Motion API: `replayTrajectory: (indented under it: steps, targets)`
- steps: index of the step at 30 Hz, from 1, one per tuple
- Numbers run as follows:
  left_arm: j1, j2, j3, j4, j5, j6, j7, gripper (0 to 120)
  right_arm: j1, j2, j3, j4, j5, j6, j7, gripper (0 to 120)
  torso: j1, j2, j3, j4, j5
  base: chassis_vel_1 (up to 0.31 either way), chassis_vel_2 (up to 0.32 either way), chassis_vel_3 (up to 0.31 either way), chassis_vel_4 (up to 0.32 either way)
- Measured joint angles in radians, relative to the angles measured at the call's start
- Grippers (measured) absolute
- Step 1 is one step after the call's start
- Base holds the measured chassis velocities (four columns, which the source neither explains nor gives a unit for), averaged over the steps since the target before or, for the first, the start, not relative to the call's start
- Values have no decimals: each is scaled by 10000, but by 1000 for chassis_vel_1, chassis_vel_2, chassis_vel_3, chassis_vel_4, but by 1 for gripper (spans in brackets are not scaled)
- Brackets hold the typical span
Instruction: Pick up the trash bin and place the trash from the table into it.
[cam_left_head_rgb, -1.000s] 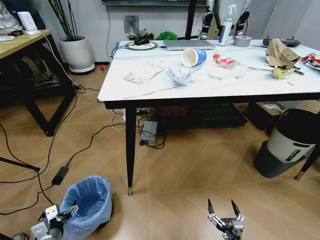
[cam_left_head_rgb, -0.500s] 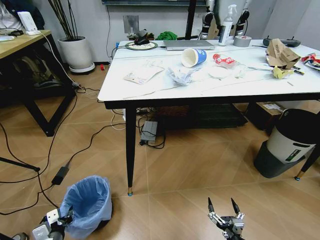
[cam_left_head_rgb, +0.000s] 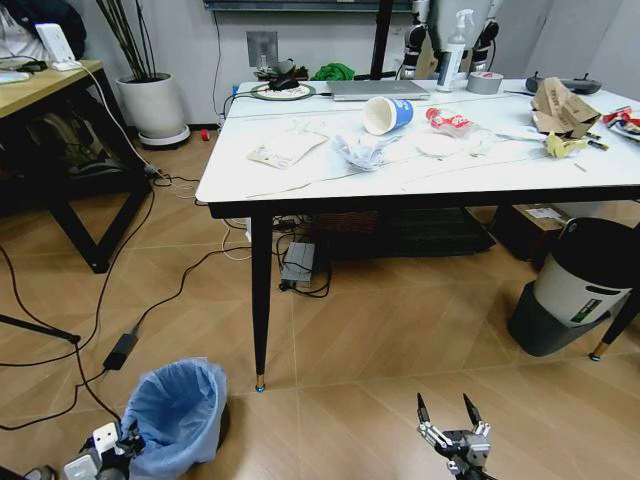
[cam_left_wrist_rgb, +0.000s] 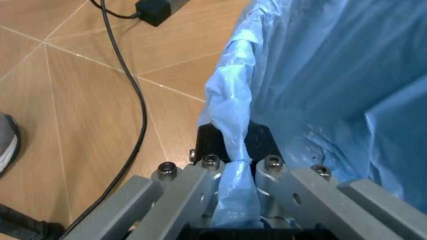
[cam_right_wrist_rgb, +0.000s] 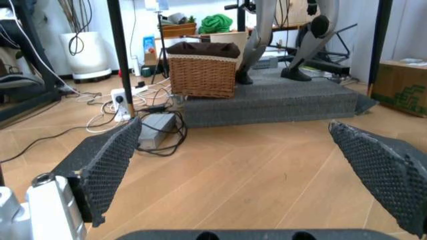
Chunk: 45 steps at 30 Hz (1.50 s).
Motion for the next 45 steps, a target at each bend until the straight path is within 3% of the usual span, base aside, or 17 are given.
replayTrajectory:
  steps: [5,10,21,25,32,39,45]
  targets:
    - [269,-12,19,-268,46,-82,326,0,-2,-100,-2,0,61,-12,11,100,0,0,1,1,-2,0,0,0,0]
    - [780,-93,145,-1095,83,-106,662,0,-51,-178,34,66,71,-19,13,100,1,-1,2,3,-5,0,0,0,0]
    - [1952,-93,309,-3182,2138,-819,2021,0,-416,-379,196,789,-96,-123,23,100,1,0,2,1,-2,0,0,0,0]
    - [2197,-175,380,-3730,2202,-866,2318,0,-536,-421,267,970,-170,-125,25,100,1,0,1,1,0,0,0,0,0]
    - [3020,-311,509,-4825,1063,-797,3994,0,-781,-532,453,1281,-278,-116,25,100,1,0,1,1,0,0,0,0,0]
    - [3495,-333,1311,-5731,743,-287,3001,0,-934,-592,591,1426,-403,-95,24,100,0,0,1,1,-1,0,0,0,0]
    - [3567,-359,1910,-6460,-187,226,2301,0,-1066,-601,652,1522,-500,-86,22,100,1,0,1,0,1,0,0,0,0]
